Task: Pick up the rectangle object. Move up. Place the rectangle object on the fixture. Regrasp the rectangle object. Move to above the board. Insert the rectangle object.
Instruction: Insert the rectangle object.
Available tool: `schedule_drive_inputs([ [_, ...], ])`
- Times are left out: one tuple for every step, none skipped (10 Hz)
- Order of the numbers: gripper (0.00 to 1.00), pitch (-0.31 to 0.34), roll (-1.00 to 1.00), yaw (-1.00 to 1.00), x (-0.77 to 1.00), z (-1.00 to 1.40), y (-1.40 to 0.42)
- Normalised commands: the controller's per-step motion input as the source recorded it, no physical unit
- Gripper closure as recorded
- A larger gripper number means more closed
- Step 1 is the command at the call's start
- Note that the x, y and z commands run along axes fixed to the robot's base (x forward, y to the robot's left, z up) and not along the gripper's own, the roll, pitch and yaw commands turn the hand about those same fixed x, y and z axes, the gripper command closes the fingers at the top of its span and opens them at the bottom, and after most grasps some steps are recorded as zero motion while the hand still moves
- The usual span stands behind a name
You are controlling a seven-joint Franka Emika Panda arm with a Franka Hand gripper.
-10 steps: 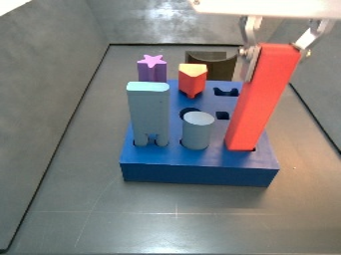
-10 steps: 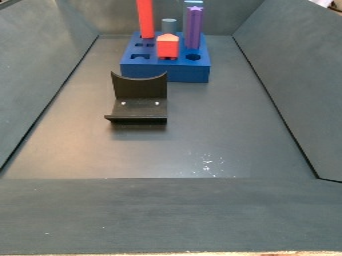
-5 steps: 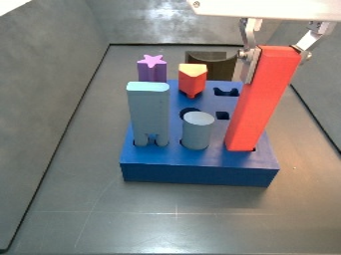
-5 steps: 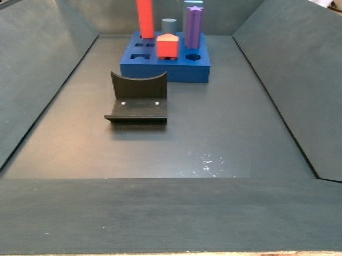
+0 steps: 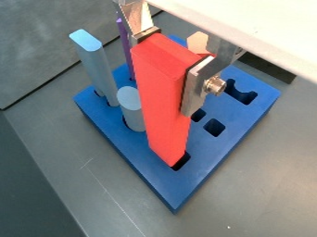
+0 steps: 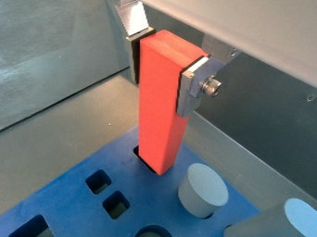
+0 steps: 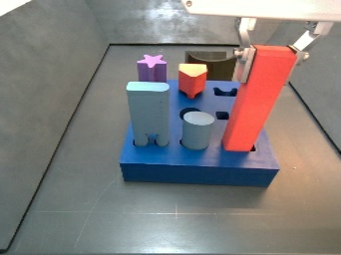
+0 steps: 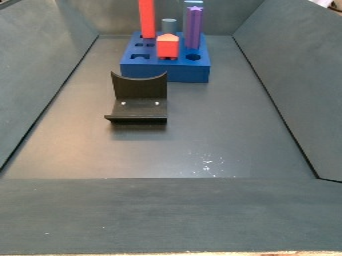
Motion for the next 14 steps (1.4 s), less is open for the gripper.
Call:
schedule_drive_inputs([
  [1.00,-0.143,-0.17,0.00,0.00,0.00,0.00],
  [1.00,-0.027,-0.02,0.00,0.00,-0.01,-0.03],
  [1.00,-0.043,-0.09,0.00,0.24,-0.01,-0.07],
  [1.00,-0.083,-0.11,0.00,0.32,-0.03,-0.09],
  [1.00,-0.100,-0.12,-0.01,0.32,-0.01,-0.08],
  [1.00,-0.033,-0.03,0.00,0.08,-0.01,-0.03],
  [1.00,0.000,0.02,0.04,0.00,-0.01,0.00],
  [1.00,0.017,0.34,0.13,-0.12,0.00,0.00],
  [1.00,0.124,0.28,0.00,-0.13,-0.10,0.00],
  [1.00,0.060,0.05,-0.03,-0.08,-0.14,0.00],
  [1.00,0.011,0.00,0.00,0.00,-0.04,0.00],
  [1.00,0.000,0.00,0.00,-0.01,-0.03,0.00],
  [1.00,0.003,0.07,0.06,-0.31,-0.03,0.15],
  [1.00,0.000,0.05,0.08,-0.21,-0.05,0.07],
])
